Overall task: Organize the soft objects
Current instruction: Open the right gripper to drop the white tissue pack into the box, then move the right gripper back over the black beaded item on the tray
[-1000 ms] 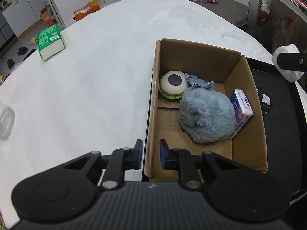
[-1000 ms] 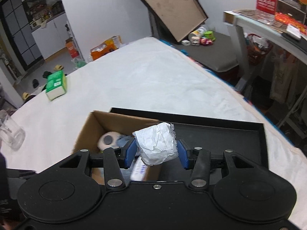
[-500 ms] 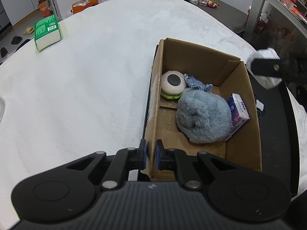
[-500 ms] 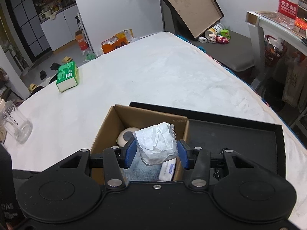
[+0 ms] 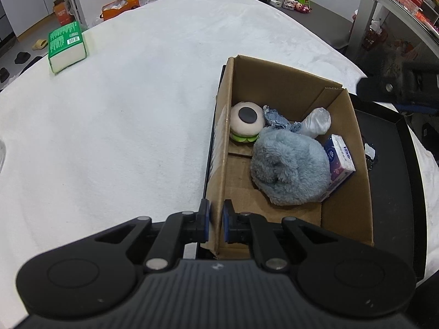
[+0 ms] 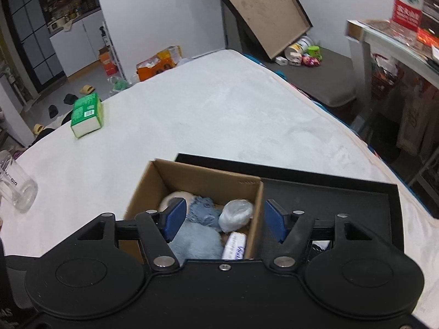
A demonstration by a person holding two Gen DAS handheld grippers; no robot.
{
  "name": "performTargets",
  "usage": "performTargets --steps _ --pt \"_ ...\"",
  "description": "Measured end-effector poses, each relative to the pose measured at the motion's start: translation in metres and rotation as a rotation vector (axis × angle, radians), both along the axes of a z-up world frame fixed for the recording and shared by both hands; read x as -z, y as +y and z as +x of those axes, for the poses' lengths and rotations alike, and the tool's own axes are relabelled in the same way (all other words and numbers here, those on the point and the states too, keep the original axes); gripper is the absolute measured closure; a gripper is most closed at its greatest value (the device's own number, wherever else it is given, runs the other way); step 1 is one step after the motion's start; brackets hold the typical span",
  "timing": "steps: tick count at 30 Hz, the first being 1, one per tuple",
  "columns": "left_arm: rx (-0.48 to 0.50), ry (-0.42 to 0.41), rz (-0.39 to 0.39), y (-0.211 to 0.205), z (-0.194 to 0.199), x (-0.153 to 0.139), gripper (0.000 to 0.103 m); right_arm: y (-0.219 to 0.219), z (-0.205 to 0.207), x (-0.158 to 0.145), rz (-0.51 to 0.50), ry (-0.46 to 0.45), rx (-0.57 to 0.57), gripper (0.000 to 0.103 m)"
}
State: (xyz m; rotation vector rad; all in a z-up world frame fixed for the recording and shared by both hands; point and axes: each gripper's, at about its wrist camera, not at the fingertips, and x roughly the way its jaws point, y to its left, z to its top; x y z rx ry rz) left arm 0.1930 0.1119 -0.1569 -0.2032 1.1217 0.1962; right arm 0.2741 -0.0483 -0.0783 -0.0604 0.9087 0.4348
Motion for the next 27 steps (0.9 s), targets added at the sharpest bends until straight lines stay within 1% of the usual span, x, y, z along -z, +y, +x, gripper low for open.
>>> performTargets --steps 2,4,6,15,22,24,25,27 --pt "0.001 0.000 0.005 -0.001 0.000 -0.001 0.094 -0.007 0.000 0.002 0.003 0.004 0.012 0.039" --pt "0.002 -0.001 0.011 -0.002 0.000 -0.002 0.094 -0.013 0.000 0.004 0.004 0.004 0.022 0.035" --pt "0.002 0.000 0.018 -0.004 0.001 -0.002 0.094 -0.020 -0.001 0.007 0.005 0.007 0.035 0.033" --pt "0.017 0.014 0.082 -0.014 0.004 -0.003 0.094 -0.047 0.000 0.023 0.007 0.035 0.067 0.033" --pt "0.026 0.030 0.134 -0.021 0.006 -0.003 0.094 -0.063 0.001 0.032 0.029 0.035 0.079 0.029" --pt "0.025 0.032 0.145 -0.022 0.007 -0.003 0.093 -0.070 0.003 0.036 0.033 0.040 0.084 0.029" --pt "0.023 0.030 0.150 -0.023 0.007 -0.003 0.090 -0.073 0.003 0.039 0.035 0.043 0.087 0.029" --pt "0.015 0.035 0.166 -0.024 0.008 -0.004 0.090 -0.080 0.004 0.044 0.046 0.043 0.090 0.029"
